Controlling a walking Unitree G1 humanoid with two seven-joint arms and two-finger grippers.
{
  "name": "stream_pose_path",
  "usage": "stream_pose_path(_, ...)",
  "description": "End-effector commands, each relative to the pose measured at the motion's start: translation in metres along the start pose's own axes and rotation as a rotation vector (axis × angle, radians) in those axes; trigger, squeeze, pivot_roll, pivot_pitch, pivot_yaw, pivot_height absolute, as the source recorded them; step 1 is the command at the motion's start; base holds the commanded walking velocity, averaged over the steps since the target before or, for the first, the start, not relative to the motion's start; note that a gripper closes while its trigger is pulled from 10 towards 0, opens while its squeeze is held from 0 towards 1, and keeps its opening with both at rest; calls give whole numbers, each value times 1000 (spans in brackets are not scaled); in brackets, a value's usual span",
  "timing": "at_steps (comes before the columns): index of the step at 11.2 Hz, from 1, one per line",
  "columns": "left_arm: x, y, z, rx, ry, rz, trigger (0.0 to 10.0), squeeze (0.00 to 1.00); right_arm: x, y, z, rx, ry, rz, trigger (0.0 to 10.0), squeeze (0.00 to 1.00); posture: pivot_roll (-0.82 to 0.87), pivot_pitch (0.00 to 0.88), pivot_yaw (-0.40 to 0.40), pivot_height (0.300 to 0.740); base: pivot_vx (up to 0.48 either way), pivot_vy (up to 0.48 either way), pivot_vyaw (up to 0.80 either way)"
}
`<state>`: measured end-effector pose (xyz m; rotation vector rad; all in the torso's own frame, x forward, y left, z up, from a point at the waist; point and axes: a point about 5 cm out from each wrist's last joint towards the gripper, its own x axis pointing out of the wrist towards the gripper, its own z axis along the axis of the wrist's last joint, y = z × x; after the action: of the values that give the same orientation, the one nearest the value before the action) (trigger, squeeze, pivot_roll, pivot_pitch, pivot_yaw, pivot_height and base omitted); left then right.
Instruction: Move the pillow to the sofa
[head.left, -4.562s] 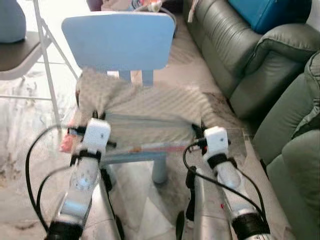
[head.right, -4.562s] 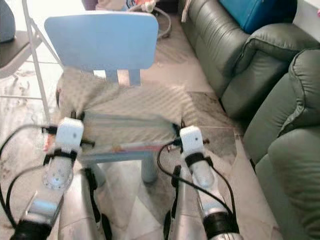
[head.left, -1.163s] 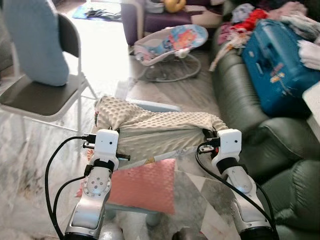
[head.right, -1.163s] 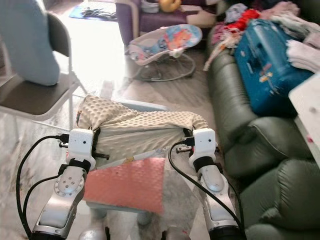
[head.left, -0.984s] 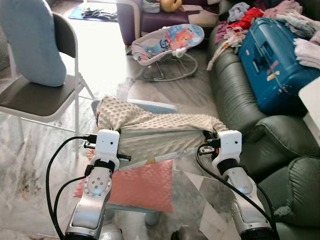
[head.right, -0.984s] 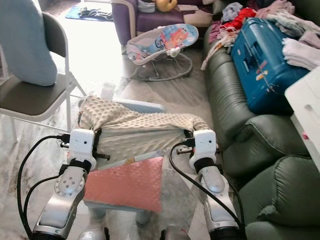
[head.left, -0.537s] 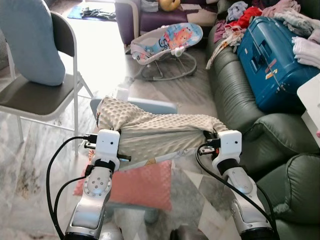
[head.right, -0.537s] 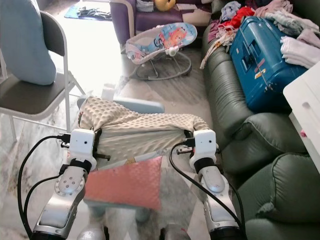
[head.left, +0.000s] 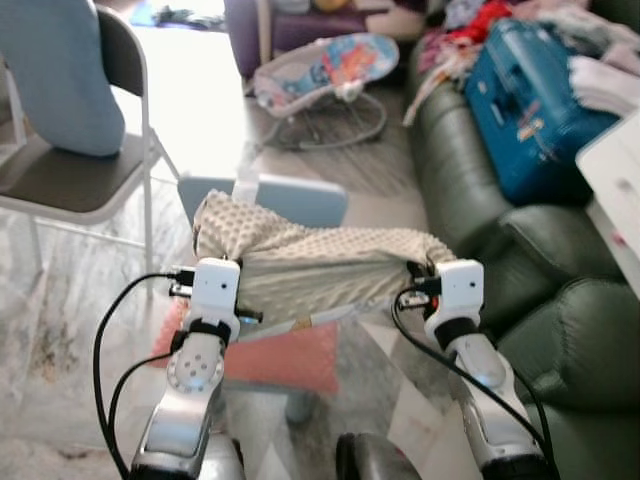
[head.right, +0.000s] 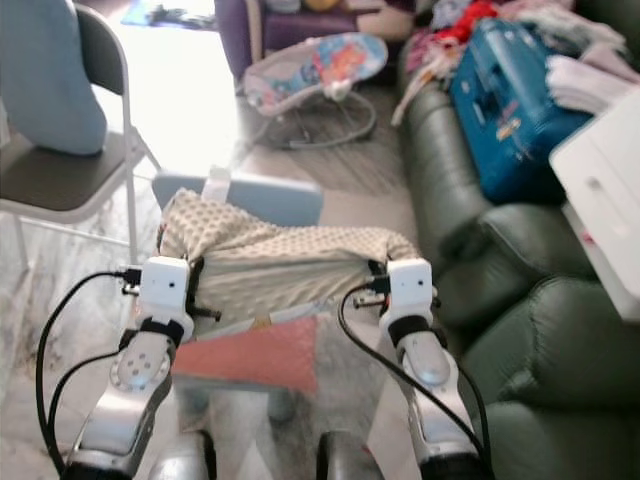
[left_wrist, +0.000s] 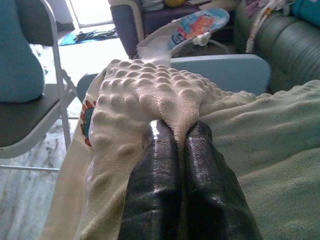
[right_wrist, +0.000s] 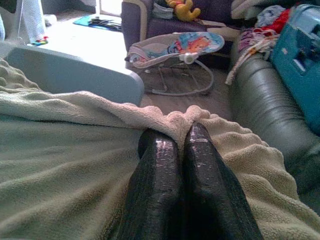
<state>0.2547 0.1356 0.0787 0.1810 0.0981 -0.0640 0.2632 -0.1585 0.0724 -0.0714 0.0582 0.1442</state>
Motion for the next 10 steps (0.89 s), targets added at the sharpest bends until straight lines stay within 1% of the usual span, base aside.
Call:
stream_pose_path(1, -1, 5, 2, 2, -4, 19, 10000, 0, -2, -12, 2, -3, -3, -55, 10000, 0, -49, 102, -45, 740, -307, 0, 0)
stream_pose_path(10, 0, 4, 3, 6, -6, 17, 10000, 0, 0, -12, 1, -5, 6, -57, 10000, 0, -48, 98, -44, 740, -300, 0, 0)
